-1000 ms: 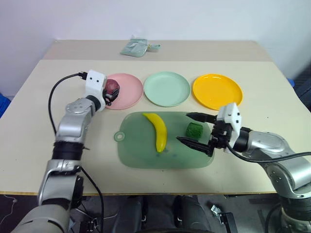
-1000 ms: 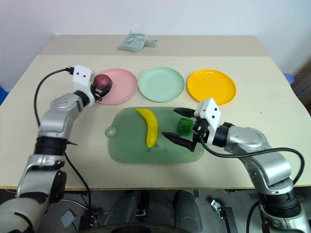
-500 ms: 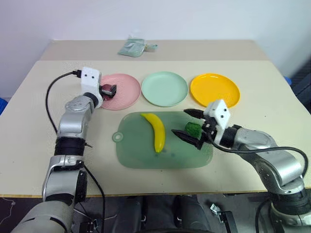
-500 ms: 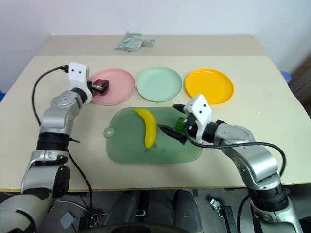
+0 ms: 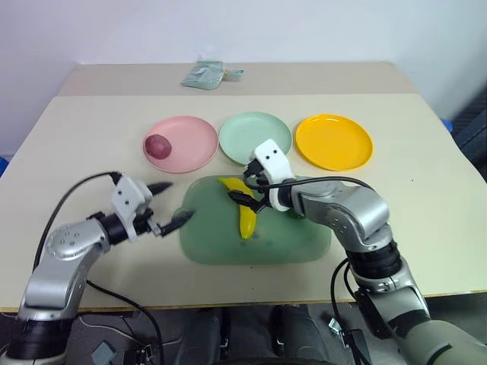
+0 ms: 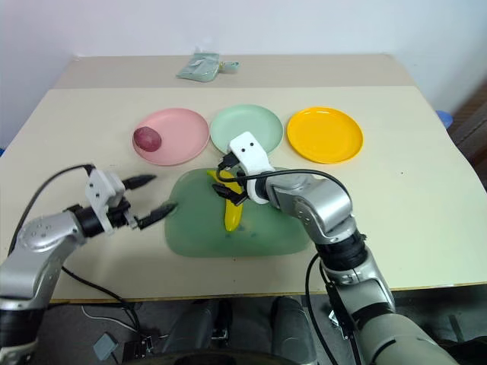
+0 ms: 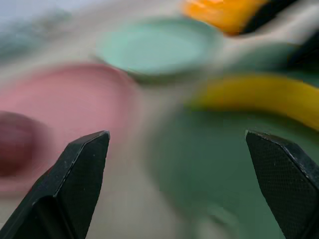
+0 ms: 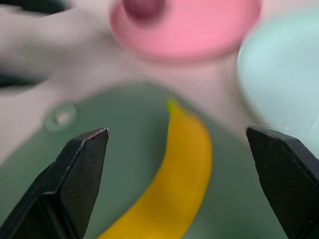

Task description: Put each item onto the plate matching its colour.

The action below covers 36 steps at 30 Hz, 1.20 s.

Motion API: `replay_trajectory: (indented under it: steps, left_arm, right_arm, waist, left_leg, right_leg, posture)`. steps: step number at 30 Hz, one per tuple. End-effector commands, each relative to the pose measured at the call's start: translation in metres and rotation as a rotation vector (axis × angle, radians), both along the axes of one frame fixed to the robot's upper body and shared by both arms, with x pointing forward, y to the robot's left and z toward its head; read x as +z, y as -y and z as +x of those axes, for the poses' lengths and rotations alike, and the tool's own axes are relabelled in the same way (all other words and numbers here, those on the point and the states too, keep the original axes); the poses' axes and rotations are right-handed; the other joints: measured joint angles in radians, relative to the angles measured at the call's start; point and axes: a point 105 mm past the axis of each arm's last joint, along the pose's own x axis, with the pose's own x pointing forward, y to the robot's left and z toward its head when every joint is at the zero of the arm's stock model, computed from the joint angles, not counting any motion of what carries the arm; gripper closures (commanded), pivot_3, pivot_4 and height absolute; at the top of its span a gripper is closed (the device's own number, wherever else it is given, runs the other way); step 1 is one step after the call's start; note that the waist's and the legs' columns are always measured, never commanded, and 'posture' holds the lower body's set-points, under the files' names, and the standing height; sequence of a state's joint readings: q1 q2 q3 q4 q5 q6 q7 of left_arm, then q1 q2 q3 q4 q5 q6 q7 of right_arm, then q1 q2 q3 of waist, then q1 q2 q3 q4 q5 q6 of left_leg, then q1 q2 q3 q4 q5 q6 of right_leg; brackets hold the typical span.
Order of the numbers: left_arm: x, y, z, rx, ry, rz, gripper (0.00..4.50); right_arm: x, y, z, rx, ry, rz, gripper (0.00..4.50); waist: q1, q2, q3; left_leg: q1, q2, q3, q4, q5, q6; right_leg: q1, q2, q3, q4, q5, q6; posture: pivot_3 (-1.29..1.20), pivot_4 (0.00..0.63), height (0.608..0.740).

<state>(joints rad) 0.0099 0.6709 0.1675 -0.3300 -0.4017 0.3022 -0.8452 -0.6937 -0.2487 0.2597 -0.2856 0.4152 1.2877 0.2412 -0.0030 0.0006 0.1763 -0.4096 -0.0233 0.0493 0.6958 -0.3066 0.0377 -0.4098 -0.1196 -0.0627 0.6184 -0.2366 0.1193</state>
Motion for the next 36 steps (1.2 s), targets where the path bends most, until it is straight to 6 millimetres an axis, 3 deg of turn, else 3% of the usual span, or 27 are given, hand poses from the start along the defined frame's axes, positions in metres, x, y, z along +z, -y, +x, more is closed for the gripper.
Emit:
replay_trajectory:
  steps: [1,7,10,13,17,20,22,24,27,30,33,36]
  left_arm:
    - [0.014,0.008,-0.011,-0.050,0.021,-0.029,0.05]
    - [0.011,0.009,-0.016,-0.049,0.002,-0.035,0.05]
    - [0.011,0.011,-0.014,-0.050,0.003,-0.036,0.00]
    - [0.011,0.011,-0.012,-0.052,0.005,-0.038,0.00]
    - [0.012,0.011,-0.009,-0.053,0.010,-0.034,0.00]
    - [0.015,0.012,-0.008,-0.057,0.021,-0.045,0.00]
    - [0.018,0.016,-0.008,-0.066,0.027,-0.056,0.00]
    - [0.019,0.018,-0.008,-0.070,0.031,-0.064,0.00]
    - [0.018,0.018,-0.008,-0.064,0.030,-0.072,0.00]
    - [0.014,0.013,-0.009,-0.039,0.023,-0.061,0.00]
    - [0.011,0.002,-0.008,-0.007,0.016,-0.043,0.00]
    - [0.008,-0.008,-0.009,0.019,0.006,-0.025,0.00]
  right_arm:
    - [-0.007,0.001,0.004,-0.064,-0.005,-0.111,0.00]
    - [-0.015,0.001,0.005,-0.120,-0.037,-0.137,0.00]
    - [-0.011,-0.002,0.005,-0.113,-0.017,-0.128,0.83]
    - [-0.003,-0.007,0.006,-0.096,0.010,-0.105,2.27]
    - [0.013,-0.013,0.006,-0.071,0.056,-0.044,2.27]
    - [0.044,-0.015,0.012,-0.065,0.176,0.028,2.27]
    - [0.070,-0.003,0.025,-0.120,0.252,0.089,2.27]
    - [0.084,0.014,0.039,-0.195,0.273,0.117,2.27]
    - [0.090,0.046,0.057,-0.286,0.249,0.143,2.27]
    - [0.076,0.045,0.052,-0.192,0.226,0.117,2.27]
    - [0.060,0.026,0.034,-0.075,0.157,0.128,1.42]
    - [0.041,0.003,0.011,0.042,0.118,0.055,0.07]
  waist:
    - [0.000,0.000,0.000]
    - [-0.013,0.001,-0.001]
    - [-0.014,0.001,-0.001]
    - [-0.012,0.001,-0.001]
    - [-0.012,0.001,-0.001]
    - [-0.013,0.001,-0.001]
    - [-0.013,0.002,0.000]
    - [-0.011,0.001,0.000]
    - [-0.008,0.001,-0.001]
    - [-0.012,0.001,-0.001]
    - [-0.020,0.001,-0.001]
    - [-0.030,0.002,0.000]
  left_leg:
    - [0.000,0.000,0.000,0.000,0.000,0.000]
    - [0.000,-0.001,0.001,-0.002,0.000,0.000]
    - [0.000,-0.001,0.001,-0.003,0.000,0.000]
    - [0.000,-0.001,0.002,-0.003,0.000,0.000]
    - [0.000,-0.001,0.002,-0.003,0.000,0.000]
    - [0.000,-0.001,0.002,-0.003,0.000,0.000]
    - [0.000,-0.001,0.002,-0.003,0.001,0.000]
    - [0.000,-0.001,0.002,-0.003,0.001,0.000]
    - [0.000,-0.001,0.002,-0.003,0.000,0.000]
    - [0.000,-0.001,0.002,-0.003,0.000,0.000]
    - [0.000,0.000,0.003,-0.006,0.001,0.000]
    - [0.000,0.001,0.005,-0.010,0.002,-0.002]
  right_leg:
    - [0.000,0.000,0.000,0.000,0.000,0.000]
    - [-0.001,0.001,0.000,0.000,0.000,0.000]
    - [-0.002,0.001,0.000,0.001,0.000,0.000]
    - [-0.001,0.001,0.000,0.002,0.000,0.000]
    - [-0.001,0.002,0.000,0.003,0.000,0.000]
    - [-0.001,0.002,0.000,0.003,0.000,0.000]
    - [-0.001,0.002,0.000,0.003,0.000,0.000]
    - [-0.001,0.002,0.000,0.003,0.000,0.000]
    - [-0.001,0.002,0.000,0.002,0.000,0.000]
    - [0.000,0.002,0.000,0.002,0.000,0.000]
    - [-0.002,0.002,0.000,0.001,0.000,0.000]
    - [-0.004,0.003,0.001,0.001,0.000,0.000]
  posture:
    - [0.00,0.150,0.740]
    - [0.00,0.150,0.740]
    - [0.00,0.150,0.740]
    - [0.00,0.150,0.740]
    - [0.00,0.150,0.740]
    - [0.00,0.150,0.740]
    - [0.00,0.150,0.740]
    - [0.00,0.150,0.740]
    - [0.00,0.150,0.740]
    - [0.00,0.150,0.740]
    - [0.00,0.150,0.740]
    - [0.00,0.150,0.740]
